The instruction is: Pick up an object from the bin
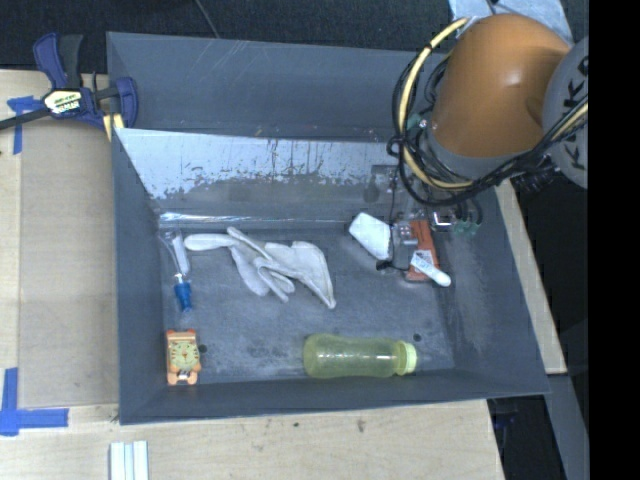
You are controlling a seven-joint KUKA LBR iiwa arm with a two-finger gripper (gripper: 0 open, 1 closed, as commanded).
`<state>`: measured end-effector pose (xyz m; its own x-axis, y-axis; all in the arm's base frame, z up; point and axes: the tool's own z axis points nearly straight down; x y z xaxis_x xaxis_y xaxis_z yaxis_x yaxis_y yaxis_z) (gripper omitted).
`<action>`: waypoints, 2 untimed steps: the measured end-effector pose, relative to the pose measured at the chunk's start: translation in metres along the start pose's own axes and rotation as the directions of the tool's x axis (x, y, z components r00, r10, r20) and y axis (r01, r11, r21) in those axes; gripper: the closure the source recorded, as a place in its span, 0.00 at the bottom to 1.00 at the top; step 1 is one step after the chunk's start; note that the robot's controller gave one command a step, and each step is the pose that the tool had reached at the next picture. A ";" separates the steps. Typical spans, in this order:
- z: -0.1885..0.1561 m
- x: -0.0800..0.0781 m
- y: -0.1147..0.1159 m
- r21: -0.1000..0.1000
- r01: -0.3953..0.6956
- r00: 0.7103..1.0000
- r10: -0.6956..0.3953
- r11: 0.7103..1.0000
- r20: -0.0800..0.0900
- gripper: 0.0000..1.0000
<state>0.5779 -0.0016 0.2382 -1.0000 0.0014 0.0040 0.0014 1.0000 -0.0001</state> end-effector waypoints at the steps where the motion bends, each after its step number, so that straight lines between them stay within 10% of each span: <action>1: -0.005 -0.001 0.000 0.000 0.000 1.000 0.000 1.000 0.008 0.00; 2: 0.029 -0.008 0.021 0.002 0.069 0.997 -0.069 0.998 0.014 0.00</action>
Offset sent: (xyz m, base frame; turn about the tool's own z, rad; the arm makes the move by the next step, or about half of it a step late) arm 0.0145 0.0541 -0.0834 -0.1719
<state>0.5863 0.0189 0.2096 -0.9976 -0.0679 -0.0098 -0.0679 0.9977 -0.0018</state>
